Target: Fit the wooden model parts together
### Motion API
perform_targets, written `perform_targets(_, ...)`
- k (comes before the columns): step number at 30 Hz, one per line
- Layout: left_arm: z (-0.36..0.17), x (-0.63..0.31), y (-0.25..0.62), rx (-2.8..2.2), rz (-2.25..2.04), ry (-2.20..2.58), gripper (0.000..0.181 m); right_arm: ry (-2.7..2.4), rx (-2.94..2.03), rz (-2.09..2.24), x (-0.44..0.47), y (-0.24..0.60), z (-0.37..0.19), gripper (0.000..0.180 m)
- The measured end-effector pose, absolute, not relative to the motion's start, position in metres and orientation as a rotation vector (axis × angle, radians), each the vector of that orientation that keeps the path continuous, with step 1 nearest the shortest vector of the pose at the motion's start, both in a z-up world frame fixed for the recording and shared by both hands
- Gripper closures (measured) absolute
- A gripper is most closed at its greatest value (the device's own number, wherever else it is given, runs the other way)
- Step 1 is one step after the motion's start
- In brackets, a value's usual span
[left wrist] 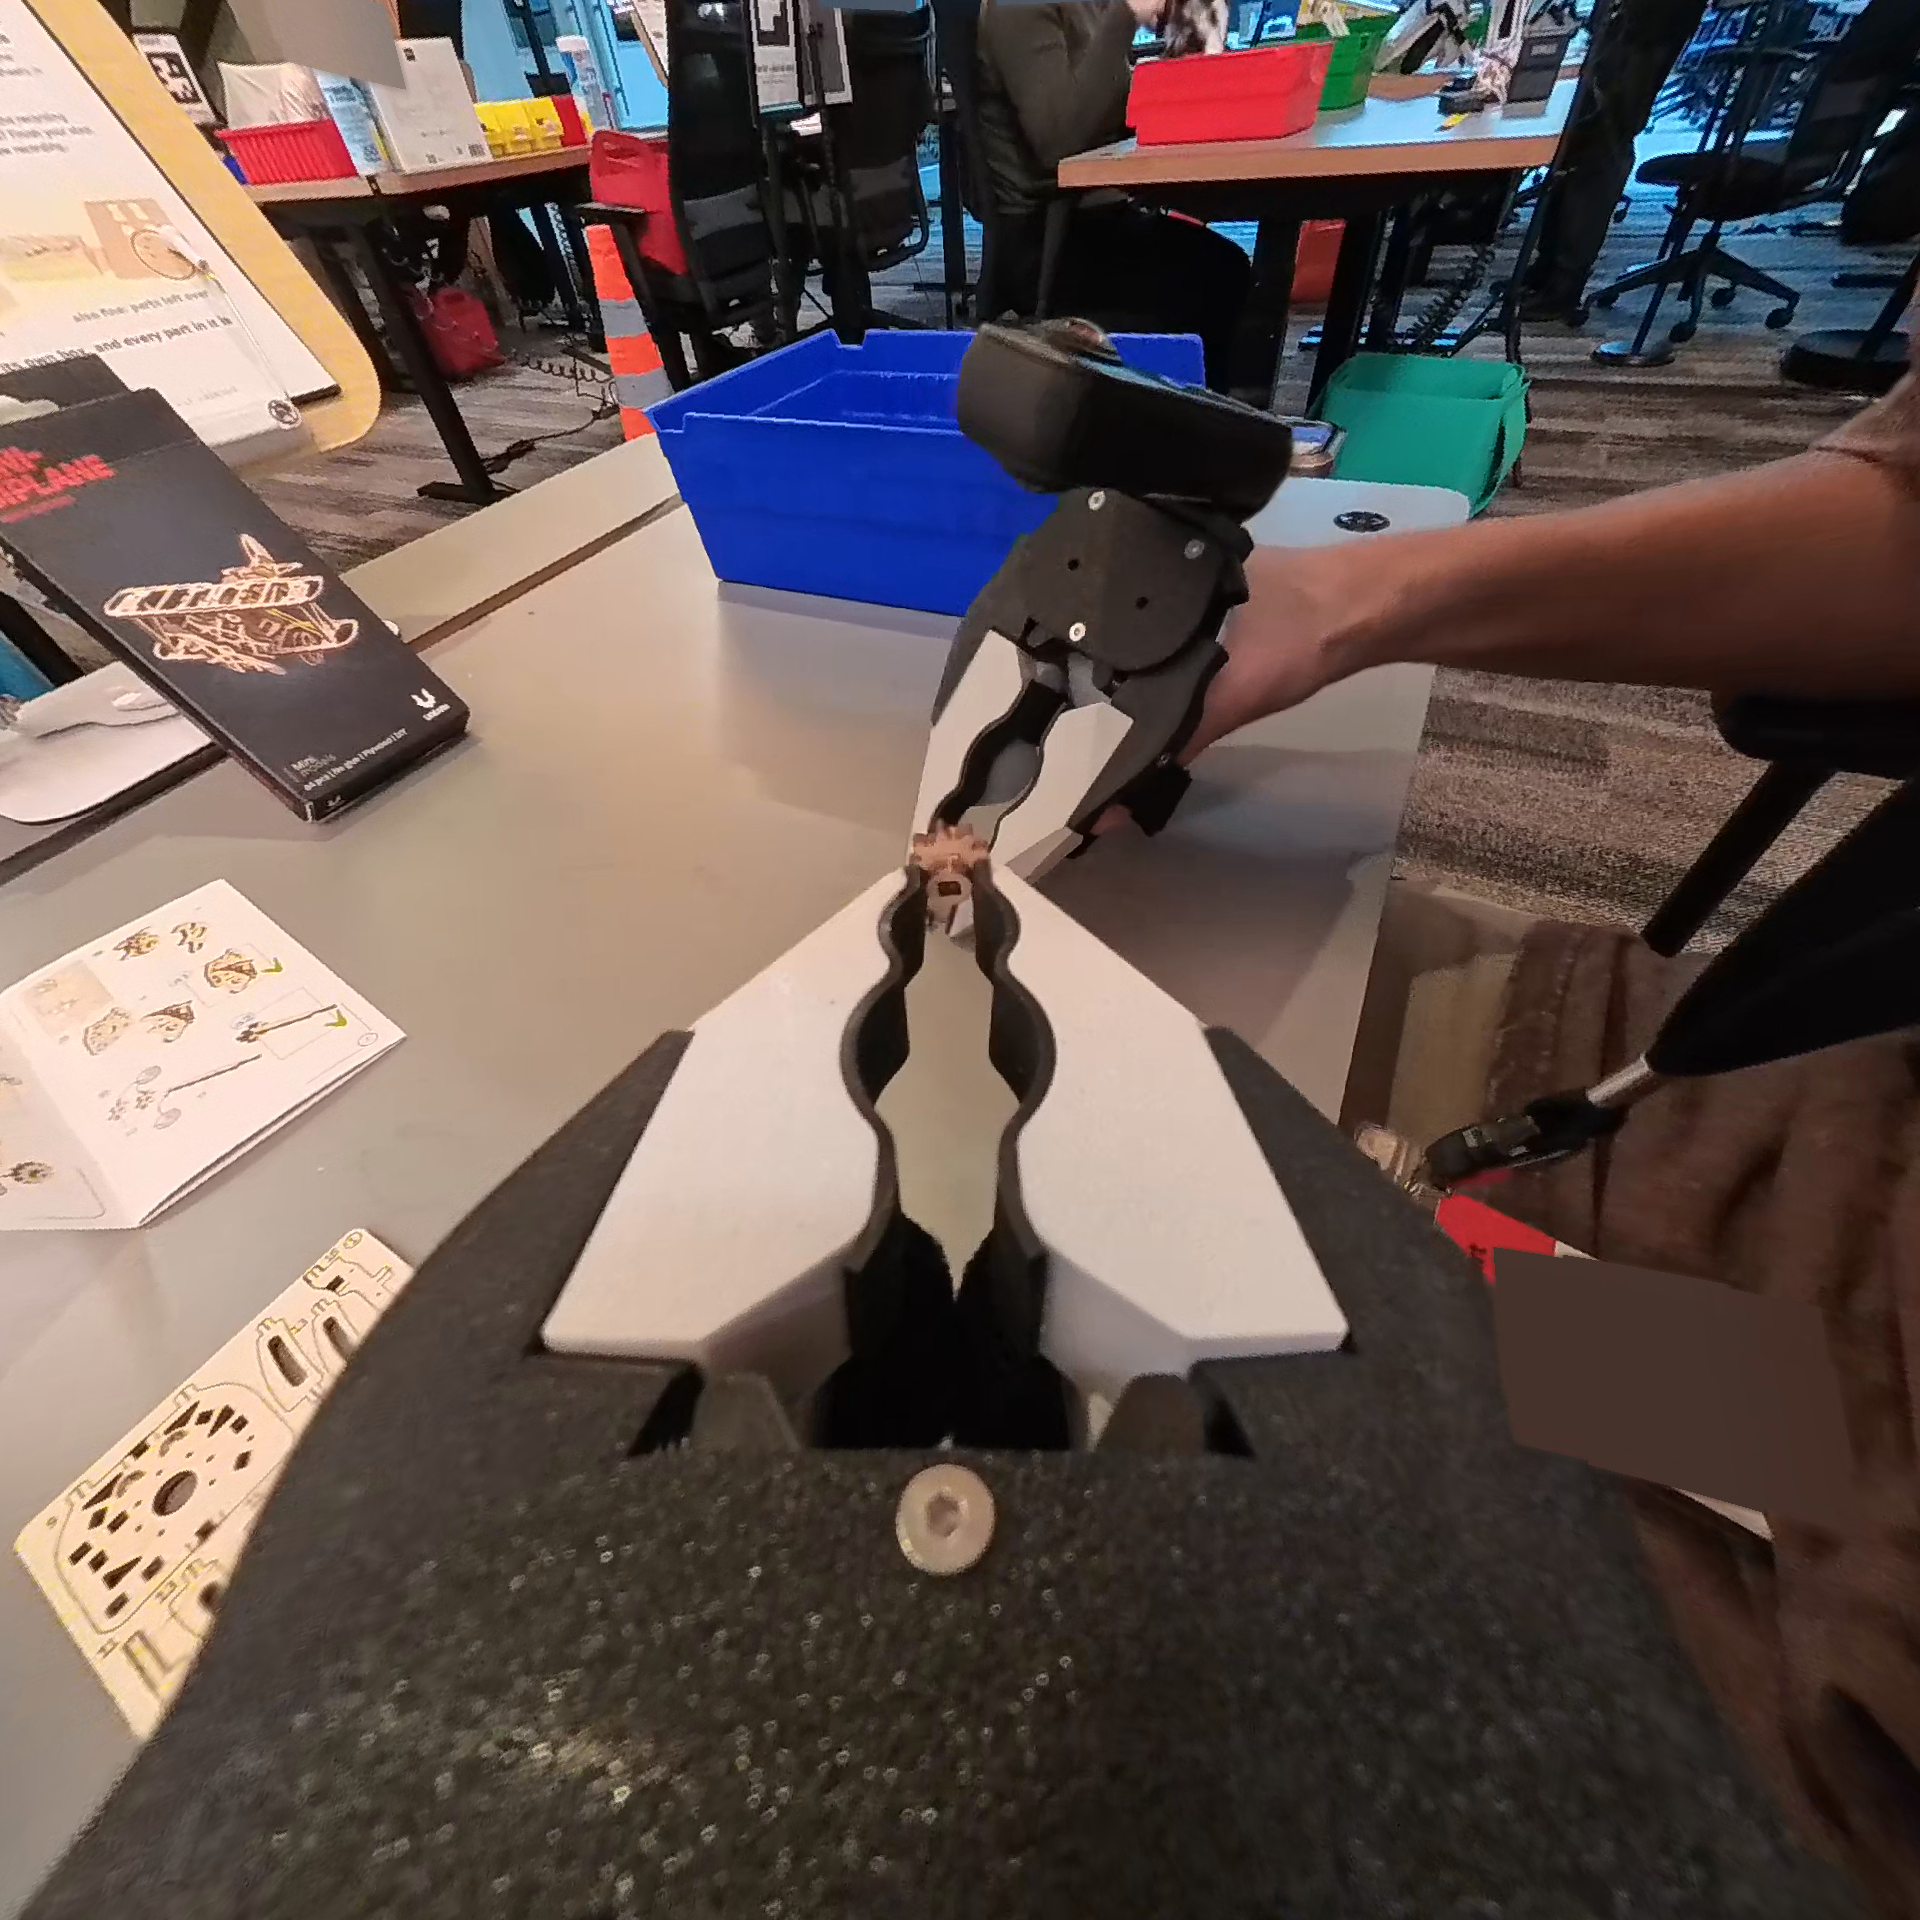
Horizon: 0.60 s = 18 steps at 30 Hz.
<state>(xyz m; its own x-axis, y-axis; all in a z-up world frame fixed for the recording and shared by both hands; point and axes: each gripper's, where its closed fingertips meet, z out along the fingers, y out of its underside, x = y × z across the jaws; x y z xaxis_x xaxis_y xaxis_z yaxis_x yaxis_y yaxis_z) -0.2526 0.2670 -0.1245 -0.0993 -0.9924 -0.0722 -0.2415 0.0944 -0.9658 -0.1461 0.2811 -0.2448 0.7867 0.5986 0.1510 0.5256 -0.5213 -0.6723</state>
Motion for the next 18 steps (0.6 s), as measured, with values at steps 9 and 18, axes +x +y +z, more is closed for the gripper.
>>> perform_targets(9,-0.125,-0.252,0.265,-1.278,-1.086,1.511,0.174,-0.905,-2.198,0.203,-0.149,0.285,-0.246,0.171)
perform_targets(18,-0.130,-0.253,0.269,-1.389,-1.184,1.481,0.174,-1.066,-1.903,0.046,-0.189,0.280,-0.185,0.172)
